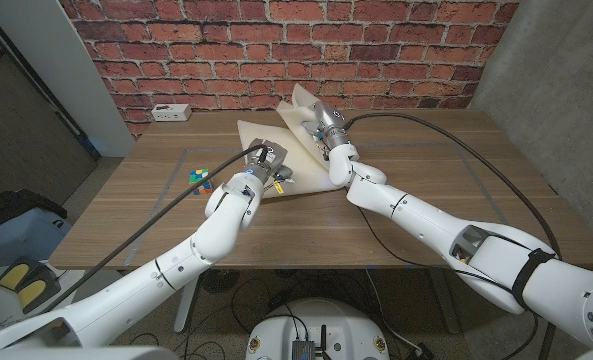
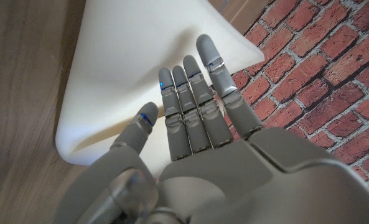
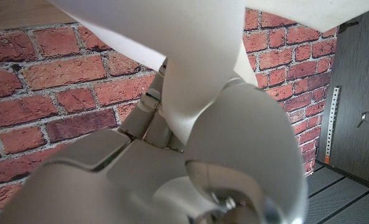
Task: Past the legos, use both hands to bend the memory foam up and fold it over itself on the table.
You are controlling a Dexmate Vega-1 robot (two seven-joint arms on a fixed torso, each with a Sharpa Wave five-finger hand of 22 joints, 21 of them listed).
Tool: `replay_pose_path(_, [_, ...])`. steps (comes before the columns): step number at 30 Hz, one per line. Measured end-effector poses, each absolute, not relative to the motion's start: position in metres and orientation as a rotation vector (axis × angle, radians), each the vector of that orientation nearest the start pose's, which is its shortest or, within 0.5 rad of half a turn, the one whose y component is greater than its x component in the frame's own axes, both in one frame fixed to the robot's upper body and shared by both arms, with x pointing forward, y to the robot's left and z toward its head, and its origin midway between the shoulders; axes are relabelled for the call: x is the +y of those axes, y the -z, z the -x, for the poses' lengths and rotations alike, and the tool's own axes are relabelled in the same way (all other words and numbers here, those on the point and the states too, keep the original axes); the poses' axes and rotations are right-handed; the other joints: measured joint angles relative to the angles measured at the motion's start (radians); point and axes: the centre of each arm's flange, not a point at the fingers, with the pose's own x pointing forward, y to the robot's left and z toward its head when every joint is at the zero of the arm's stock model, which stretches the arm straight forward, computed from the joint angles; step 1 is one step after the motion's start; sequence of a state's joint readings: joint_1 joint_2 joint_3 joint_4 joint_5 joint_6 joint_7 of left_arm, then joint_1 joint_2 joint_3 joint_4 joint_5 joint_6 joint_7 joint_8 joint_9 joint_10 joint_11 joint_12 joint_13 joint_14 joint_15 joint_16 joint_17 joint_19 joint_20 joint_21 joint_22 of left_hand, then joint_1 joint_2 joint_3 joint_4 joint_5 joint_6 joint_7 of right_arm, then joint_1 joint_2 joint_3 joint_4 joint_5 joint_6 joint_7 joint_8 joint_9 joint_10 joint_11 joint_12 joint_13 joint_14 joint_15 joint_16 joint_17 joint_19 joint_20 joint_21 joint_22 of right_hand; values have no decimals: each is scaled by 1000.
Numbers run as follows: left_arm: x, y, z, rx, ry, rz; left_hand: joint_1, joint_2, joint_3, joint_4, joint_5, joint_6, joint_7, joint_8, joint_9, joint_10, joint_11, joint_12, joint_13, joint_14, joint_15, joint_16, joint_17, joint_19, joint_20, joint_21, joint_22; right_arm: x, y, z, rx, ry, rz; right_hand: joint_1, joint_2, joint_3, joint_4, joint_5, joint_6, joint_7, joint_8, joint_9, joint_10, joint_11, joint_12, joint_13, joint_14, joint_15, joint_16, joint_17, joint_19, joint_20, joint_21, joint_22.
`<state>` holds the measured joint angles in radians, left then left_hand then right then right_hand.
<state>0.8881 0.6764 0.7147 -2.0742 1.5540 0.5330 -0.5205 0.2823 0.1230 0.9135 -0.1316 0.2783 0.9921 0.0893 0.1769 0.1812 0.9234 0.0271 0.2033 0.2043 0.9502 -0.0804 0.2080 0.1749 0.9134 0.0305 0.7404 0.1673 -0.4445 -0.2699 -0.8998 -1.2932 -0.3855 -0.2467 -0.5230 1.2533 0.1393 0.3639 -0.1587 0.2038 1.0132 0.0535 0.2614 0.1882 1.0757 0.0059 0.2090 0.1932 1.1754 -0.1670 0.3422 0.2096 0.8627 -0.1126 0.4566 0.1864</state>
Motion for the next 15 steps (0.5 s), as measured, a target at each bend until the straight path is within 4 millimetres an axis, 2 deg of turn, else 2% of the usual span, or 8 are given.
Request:
replay_pose_path(4, [146, -6, -531, -374, -347, -2010, -22, -1, -11, 11, -5, -14, 7, 0, 0, -11, 5, -4, -4, -11, 11, -3, 2, -1, 1, -7, 0, -46, -70, -647, -853, 198, 970, 0, 0, 0, 0, 0, 0, 0, 0, 0, 0, 0, 0, 0, 0, 0, 0, -1, 0, 0, 0, 0])
replay_pose_path(6, [149, -5, -537, -333, -337, -2011, -40, 1, -14, 27, -13, -37, 9, -5, 0, -26, 16, -8, -5, -33, 20, -13, 5, -14, 9, -20, -3, -48, -71, -646, -859, 204, 961, 0, 0, 0, 0, 0, 0, 0, -2, 0, 0, 0, 0, 0, 0, 0, -2, -1, 0, 0, 0, 0])
replay_pose_path(9, [153, -2, -546, -263, -311, -2018, -73, 11, -15, 51, -33, -137, 14, -8, -1, -122, 23, -28, -11, -143, 36, -34, 2, -97, 21, -79, -5, -50, -72, -643, -870, 211, 942, 0, 0, 0, 0, 0, 0, 0, -3, 0, 0, 0, 0, 0, 0, 0, -2, 2, 0, 0, 0, 0])
replay_pose_path(12, [157, -1, -554, -206, -288, -2023, -83, 21, -15, 50, -49, -275, 14, -13, -5, -256, 32, -30, -14, -282, 58, -34, 2, -201, 42, -154, -2, -52, -72, -640, -880, 214, 926, 0, 0, -1, -1, 0, 0, 0, -4, 0, 4, -4, 0, 0, 3, -3, -2, 2, 0, 0, 0, 0])
replay_pose_path(15, [161, 4, -563, -140, -248, -2027, -83, 21, -22, 43, -53, -373, 15, -13, -5, -353, 32, -30, -19, -391, 70, -34, 8, -282, 43, -211, -2, -54, -72, -636, -892, 215, 907, 0, 0, -1, -1, 0, 0, 0, -4, 0, 4, -4, 0, 0, 3, -3, -3, 2, 0, 0, 7, 0])
